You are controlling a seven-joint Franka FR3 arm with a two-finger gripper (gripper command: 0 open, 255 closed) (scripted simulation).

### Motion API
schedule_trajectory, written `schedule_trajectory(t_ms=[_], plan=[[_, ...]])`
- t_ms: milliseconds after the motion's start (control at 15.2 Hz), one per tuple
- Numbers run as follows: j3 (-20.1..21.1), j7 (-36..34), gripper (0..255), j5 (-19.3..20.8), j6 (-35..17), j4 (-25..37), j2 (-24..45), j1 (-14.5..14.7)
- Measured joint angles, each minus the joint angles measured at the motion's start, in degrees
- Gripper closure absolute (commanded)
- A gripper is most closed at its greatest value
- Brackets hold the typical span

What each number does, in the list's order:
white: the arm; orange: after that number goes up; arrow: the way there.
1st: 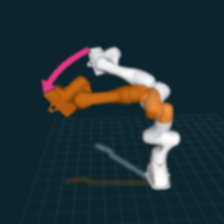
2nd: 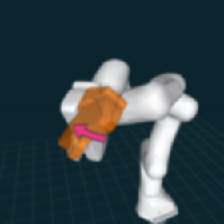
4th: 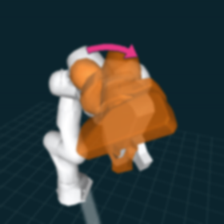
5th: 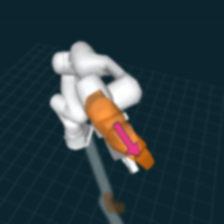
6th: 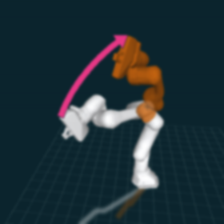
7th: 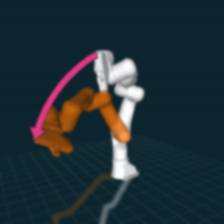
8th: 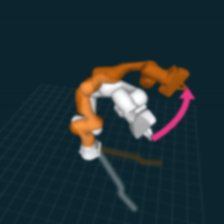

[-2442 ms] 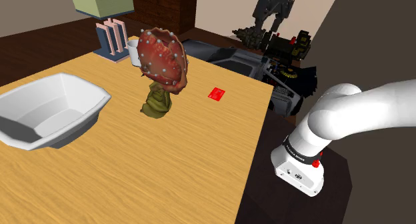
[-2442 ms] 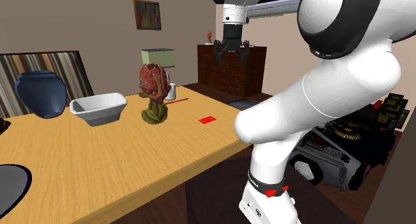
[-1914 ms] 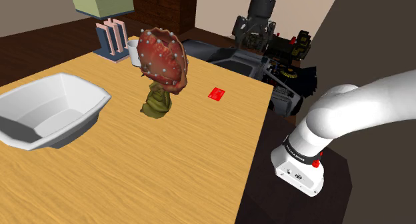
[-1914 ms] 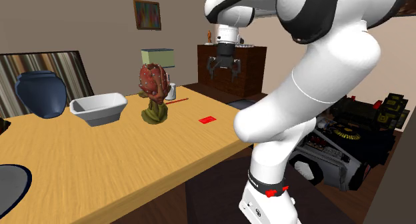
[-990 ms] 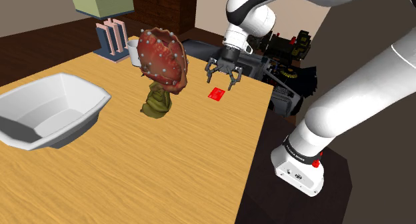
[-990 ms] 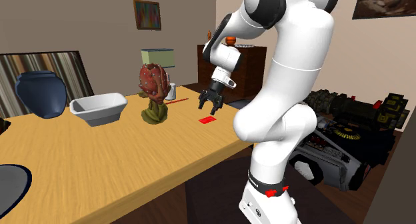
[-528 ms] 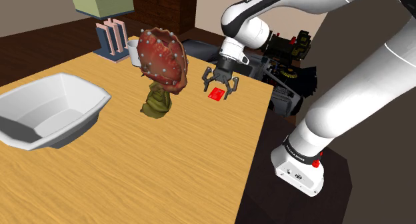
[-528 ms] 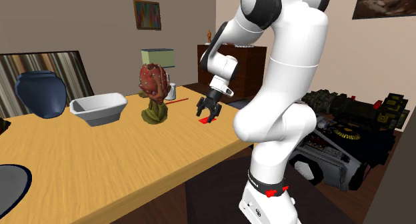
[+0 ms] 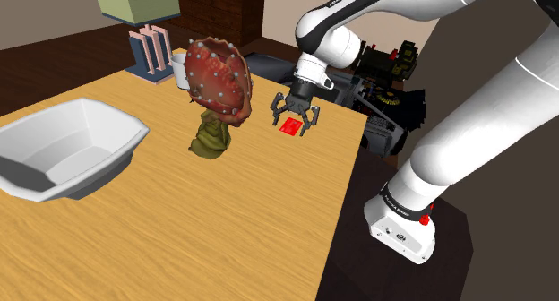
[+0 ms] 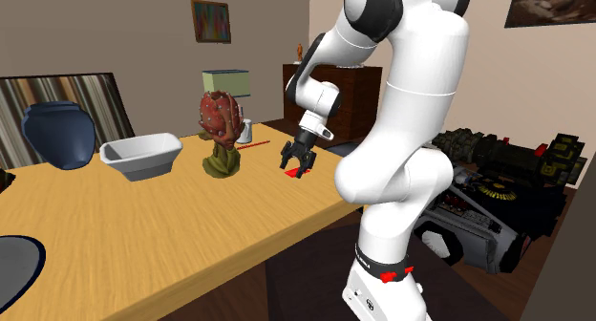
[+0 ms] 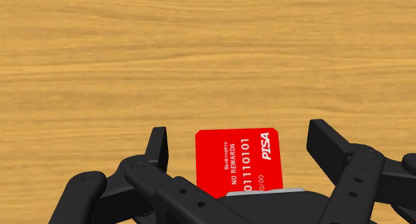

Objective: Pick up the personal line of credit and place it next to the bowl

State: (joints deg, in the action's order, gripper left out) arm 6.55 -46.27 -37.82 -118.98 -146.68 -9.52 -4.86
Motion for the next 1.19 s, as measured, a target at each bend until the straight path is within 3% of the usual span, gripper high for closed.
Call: schedule_trajectory(t_ms=[66,726,1188], plan=[[0.00,0.00,255,0.00,0.00,0.00,0.00,0.00],[-0.05,-0.09,255,-0.01,0.22,0.18,-0.14,0.00],[-0.33,-2.65,255,1.48,4.34,1.55,-3.40,-0.33]])
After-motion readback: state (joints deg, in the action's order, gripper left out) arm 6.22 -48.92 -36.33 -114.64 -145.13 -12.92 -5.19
